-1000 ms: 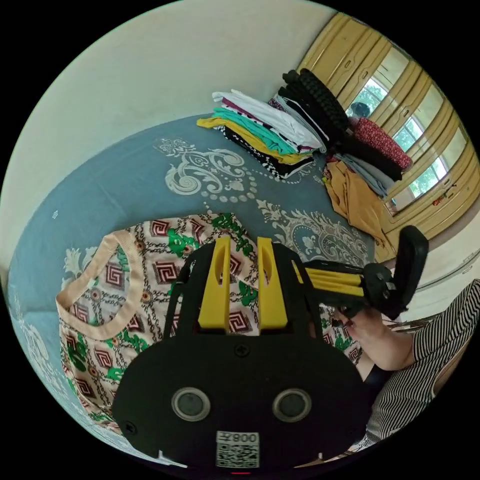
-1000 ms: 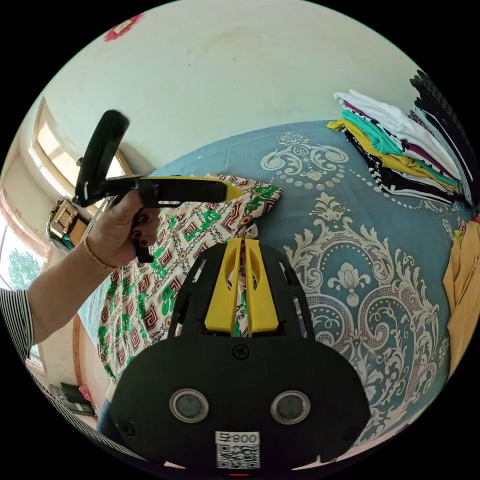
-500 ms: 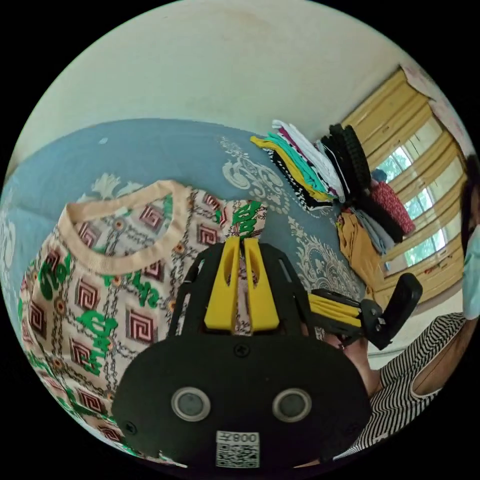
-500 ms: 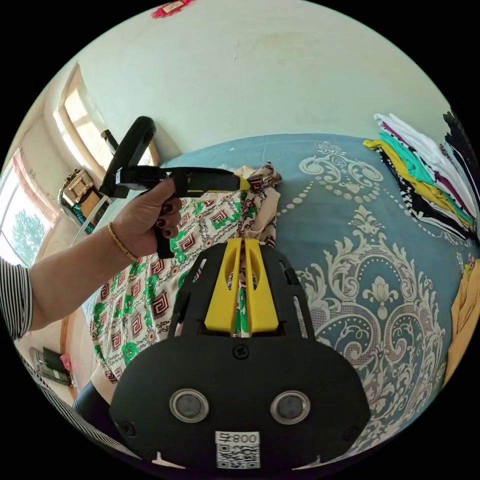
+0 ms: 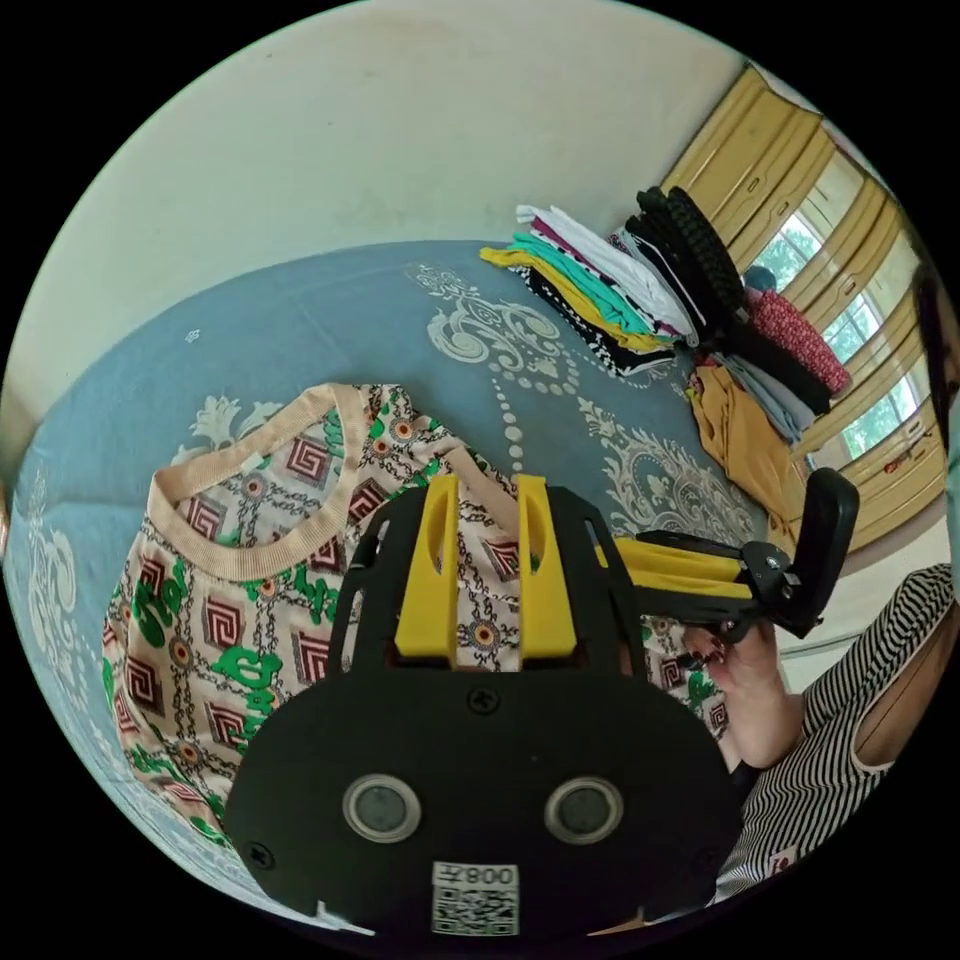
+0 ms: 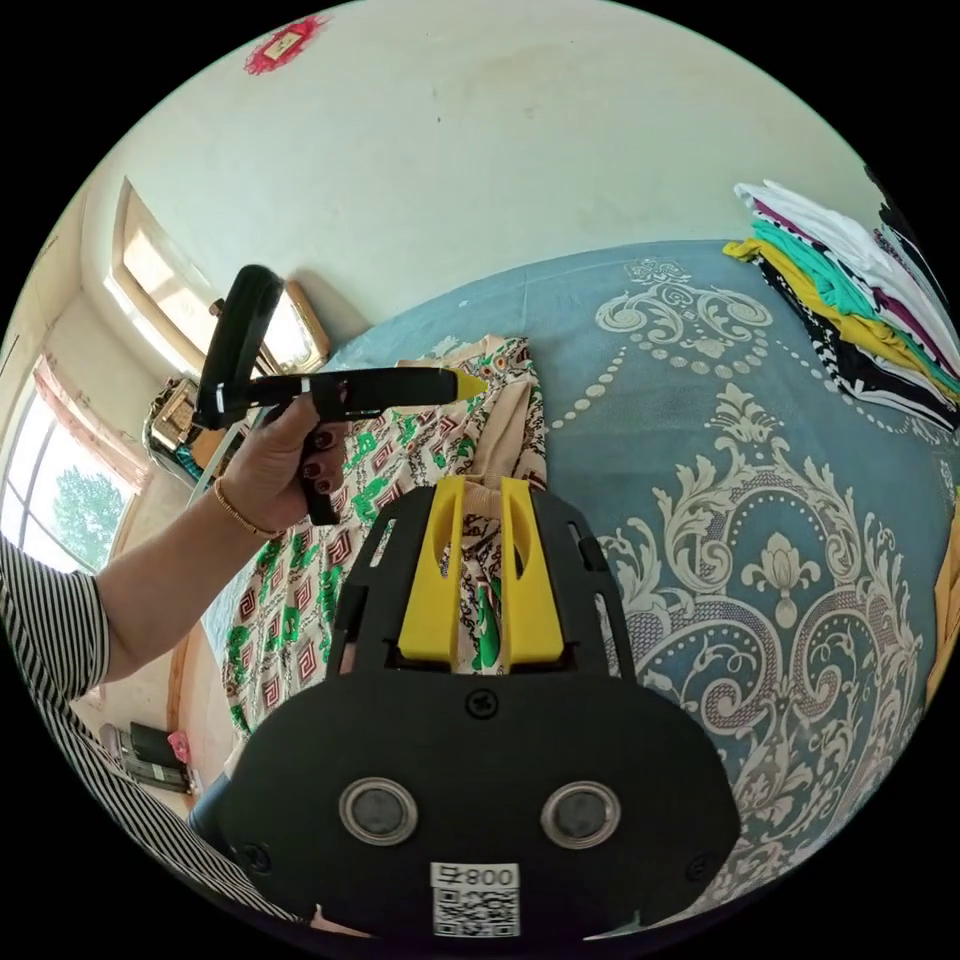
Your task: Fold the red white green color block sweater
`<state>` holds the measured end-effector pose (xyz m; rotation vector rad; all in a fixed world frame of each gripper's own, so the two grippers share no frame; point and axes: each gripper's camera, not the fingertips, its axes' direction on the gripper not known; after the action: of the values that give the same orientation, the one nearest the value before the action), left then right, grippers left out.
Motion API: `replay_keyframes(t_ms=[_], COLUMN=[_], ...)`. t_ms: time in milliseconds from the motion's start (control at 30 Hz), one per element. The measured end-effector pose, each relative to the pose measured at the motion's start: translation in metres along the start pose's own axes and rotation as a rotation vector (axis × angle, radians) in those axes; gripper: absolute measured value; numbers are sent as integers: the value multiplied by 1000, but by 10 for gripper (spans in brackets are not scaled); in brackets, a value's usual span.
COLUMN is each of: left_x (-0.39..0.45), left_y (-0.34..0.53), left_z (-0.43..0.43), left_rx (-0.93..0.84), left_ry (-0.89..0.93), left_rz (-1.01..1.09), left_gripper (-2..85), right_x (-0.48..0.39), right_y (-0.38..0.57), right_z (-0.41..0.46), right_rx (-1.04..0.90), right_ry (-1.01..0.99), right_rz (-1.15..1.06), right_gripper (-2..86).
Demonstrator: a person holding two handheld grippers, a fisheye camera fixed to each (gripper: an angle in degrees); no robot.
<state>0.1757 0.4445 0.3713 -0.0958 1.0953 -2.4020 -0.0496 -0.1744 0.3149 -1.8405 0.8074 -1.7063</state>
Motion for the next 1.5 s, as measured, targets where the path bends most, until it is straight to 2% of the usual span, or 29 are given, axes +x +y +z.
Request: replay_keyframes(t_ms=[167, 333, 500, 567, 667, 833, 1000, 1167, 1300, 1500], left_x=[13, 16, 19, 26, 39, 69, 98, 112, 103, 75], left_y=[-32, -38, -45, -55, -79, -122, -153, -161, -158, -143], left_z=[43, 49, 31, 21, 26, 64, 118, 170, 167, 135], left_rx=[-127, -116, 8, 94, 131, 118, 33, -103, -94, 18], left_ry=[-87, -79, 6, 64, 121, 188, 216, 102, 125, 244], left_rz=[76, 60, 40, 55, 107, 213, 305, 367, 336, 284], left_gripper=[56, 22, 13, 11, 10, 9, 11, 15, 19, 21], right_x=[-9, -15, -17, -15, -11, 8, 36, 59, 64, 59], right_y=[-4, -3, 0, 1, 6, 19, 24, 22, 19, 8], right_z=[7, 17, -5, -31, -68, -105, -116, -120, -132, -166], right_rx=[-74, -149, -97, -20, 109, 208, 161, 83, 90, 166], right_ry=[79, 95, 108, 137, 232, 378, 428, 447, 406, 407], right_rz=[-41, -52, -48, -29, 7, 107, 200, 269, 287, 307], right_gripper=[58, 39, 19, 16, 13, 12, 12, 10, 6, 1])
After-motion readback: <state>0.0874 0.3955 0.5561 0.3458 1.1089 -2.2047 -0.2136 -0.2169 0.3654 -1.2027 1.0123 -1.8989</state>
